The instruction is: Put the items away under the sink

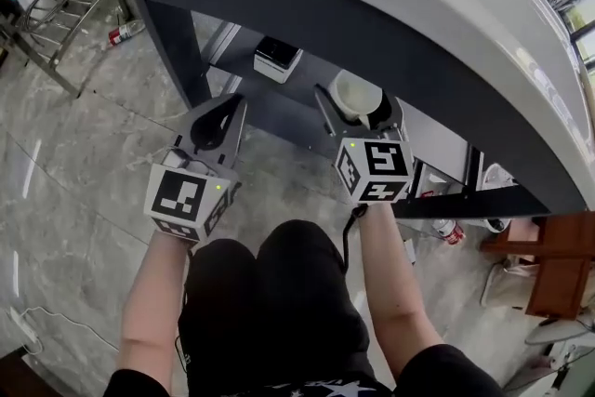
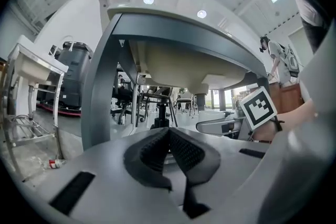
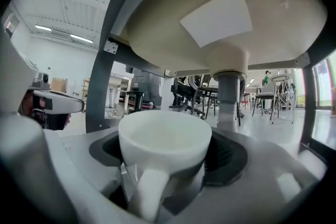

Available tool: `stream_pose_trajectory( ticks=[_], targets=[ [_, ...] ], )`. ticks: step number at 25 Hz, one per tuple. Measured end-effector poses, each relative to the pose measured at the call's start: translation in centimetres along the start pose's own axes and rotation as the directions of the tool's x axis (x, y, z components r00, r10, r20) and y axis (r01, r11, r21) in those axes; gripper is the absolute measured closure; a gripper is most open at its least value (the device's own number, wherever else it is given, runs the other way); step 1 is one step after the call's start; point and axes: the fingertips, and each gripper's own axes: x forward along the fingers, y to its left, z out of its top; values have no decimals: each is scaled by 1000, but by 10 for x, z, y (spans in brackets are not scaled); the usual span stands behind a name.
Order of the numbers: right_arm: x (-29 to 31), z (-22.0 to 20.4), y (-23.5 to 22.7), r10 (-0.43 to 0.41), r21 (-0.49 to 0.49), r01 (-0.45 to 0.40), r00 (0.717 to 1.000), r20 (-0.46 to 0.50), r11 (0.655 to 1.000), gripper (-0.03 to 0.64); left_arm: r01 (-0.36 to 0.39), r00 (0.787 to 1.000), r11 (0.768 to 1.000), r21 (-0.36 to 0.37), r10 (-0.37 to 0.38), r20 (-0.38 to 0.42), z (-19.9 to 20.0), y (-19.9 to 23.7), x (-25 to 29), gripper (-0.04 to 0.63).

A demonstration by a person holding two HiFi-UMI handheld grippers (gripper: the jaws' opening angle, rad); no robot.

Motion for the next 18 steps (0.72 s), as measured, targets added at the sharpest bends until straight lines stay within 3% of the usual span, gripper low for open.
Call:
stream_pose_trajectory(
  ticks=[7,18],
  targets=[
    [11,-13,-13,-14,49,15,1000,-18,999,215,10,1000,999,-31,-10,17,-13,1,6,586],
    [27,-30,-18,-60,14,62,993,-100,998,213,2,1000,1000,26,-2,21,-14,-1,8,586]
  ],
)
